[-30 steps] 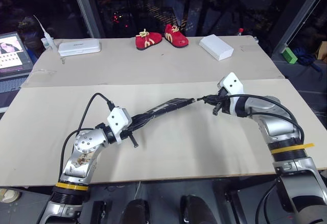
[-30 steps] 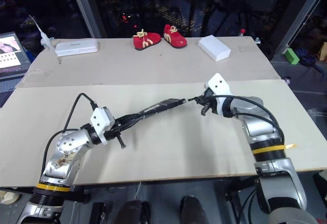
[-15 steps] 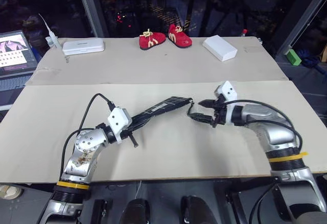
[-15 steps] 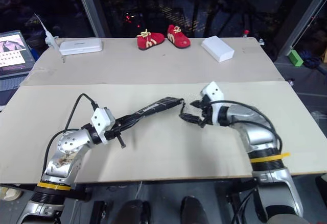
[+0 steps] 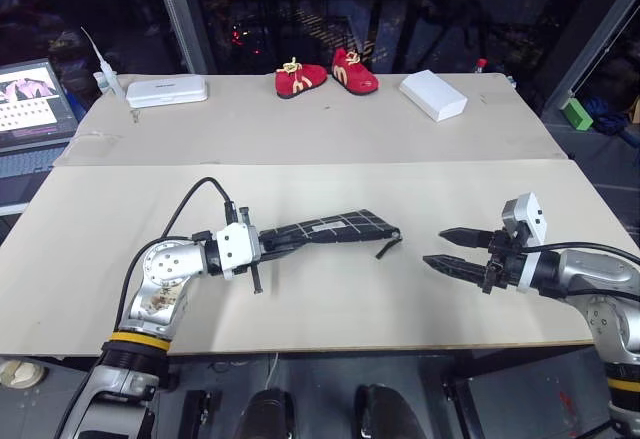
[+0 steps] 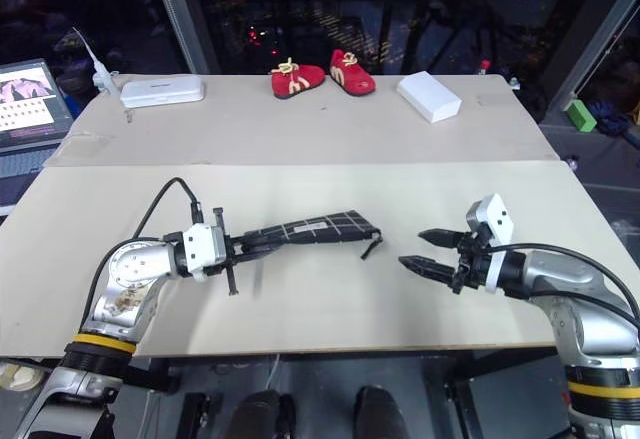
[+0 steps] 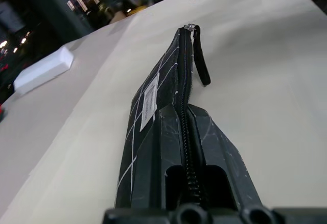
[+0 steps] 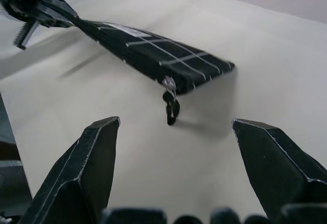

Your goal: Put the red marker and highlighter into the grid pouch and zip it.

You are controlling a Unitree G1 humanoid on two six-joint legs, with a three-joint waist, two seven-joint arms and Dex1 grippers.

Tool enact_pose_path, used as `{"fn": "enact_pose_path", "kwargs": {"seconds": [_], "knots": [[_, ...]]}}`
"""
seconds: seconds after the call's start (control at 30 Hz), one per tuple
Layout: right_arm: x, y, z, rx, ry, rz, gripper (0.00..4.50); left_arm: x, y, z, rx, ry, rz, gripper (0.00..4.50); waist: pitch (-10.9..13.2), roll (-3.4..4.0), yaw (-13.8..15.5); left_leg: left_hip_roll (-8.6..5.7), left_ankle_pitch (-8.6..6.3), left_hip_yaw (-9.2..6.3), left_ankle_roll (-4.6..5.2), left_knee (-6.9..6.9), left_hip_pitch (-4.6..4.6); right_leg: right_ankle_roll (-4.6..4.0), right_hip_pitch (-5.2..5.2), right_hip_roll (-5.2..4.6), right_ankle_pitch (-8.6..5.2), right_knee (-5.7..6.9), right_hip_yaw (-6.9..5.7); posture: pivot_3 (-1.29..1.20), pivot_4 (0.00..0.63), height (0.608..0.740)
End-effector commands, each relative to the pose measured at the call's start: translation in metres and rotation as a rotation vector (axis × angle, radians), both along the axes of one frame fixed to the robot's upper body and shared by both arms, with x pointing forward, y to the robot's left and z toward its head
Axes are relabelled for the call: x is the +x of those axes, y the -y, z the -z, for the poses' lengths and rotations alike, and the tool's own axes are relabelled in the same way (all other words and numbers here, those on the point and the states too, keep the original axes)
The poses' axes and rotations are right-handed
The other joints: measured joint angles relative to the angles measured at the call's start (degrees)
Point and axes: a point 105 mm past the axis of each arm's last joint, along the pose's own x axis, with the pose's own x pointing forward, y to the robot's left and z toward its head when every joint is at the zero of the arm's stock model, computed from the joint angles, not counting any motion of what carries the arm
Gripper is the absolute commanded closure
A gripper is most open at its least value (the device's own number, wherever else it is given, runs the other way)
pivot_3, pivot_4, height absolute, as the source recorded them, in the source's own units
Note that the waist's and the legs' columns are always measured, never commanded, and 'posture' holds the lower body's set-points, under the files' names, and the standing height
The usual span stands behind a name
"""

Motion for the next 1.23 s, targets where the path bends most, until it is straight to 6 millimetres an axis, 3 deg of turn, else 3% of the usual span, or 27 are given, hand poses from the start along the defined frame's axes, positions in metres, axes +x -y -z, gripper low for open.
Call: {"fn": "enact_pose_path", "kwargs": {"seconds": [0.03,0.23,0.43,0.63,0.77,0.97,1.1,1.23], "knots": [[0.0,-0.001,-0.008,0.001,0.046,0.024,0.59,0.007,-0.001,0.007,0.039,0.044,0.034,4.5,0.0,0.0,0.0,0.0,0.0,0.01,0.0,0.0,-0.02,0.01,-0.01,0.01,0.0,-0.03,-0.01,0.0,0.15,0.74],[0.001,0.004,-0.004,-0.011,0.042,0.065,0.52,0.008,0.019,-0.002,-0.055,0.023,0.138,2.41,0.0,0.0,0.12,-0.04,-0.03,0.0,0.06,0.04,-0.23,0.13,-0.01,-0.02,0.09,-0.3,-0.07,0.0,0.15,0.74],[0.004,0.003,-0.001,-0.017,0.032,0.061,0.52,0.016,0.007,-0.013,-0.14,-0.065,0.004,0.08,0.0,0.0,-0.17,-0.02,-0.07,-0.07,0.14,0.11,-0.29,0.17,-0.01,0.0,0.11,-0.34,-0.07,0.0,0.15,0.74],[0.012,0.012,0.002,-0.015,0.024,0.079,0.52,0.007,-0.021,-0.018,-0.237,-0.321,-0.172,0.08,0.0,0.0,-0.73,0.0,-0.07,-0.47,0.13,0.11,-0.19,0.18,0.03,0.02,0.11,-0.27,-0.03,0.0,0.15,0.74],[0.029,0.025,0.003,0.008,0.056,0.153,0.52,0.01,-0.062,-0.014,-0.333,-0.432,-0.479,0.08,0.0,0.0,-0.94,0.0,-0.07,-0.49,0.13,0.11,-0.12,0.19,0.08,0.01,0.11,-0.26,0.0,0.0,0.15,0.74],[0.047,0.037,0.011,0.04,0.058,0.224,0.52,-0.015,-0.121,-0.01,-0.434,-0.447,-0.789,0.08,0.01,-0.01,-1.23,0.02,-0.08,-0.5,0.13,0.08,-0.09,0.18,0.07,0.01,0.11,-0.23,0.01,0.0,0.15,0.74],[0.051,0.037,0.014,0.049,0.055,0.233,0.52,-0.024,-0.137,0.0,-0.48,-0.454,-0.89,0.08,0.0,0.0,-0.95,0.0,-0.07,-0.49,0.13,0.08,-0.06,0.16,0.11,-0.04,0.11,-0.23,0.01,0.0,0.15,0.74],[0.055,0.033,0.016,0.058,0.057,0.243,0.52,-0.023,-0.14,0.0,-0.539,-0.444,-0.924,0.08,0.0,-0.01,-0.55,-0.02,-0.07,-0.49,0.11,0.08,-0.02,0.13,0.16,-0.03,0.12,-0.24,0.0,0.0,0.15,0.74]]}}
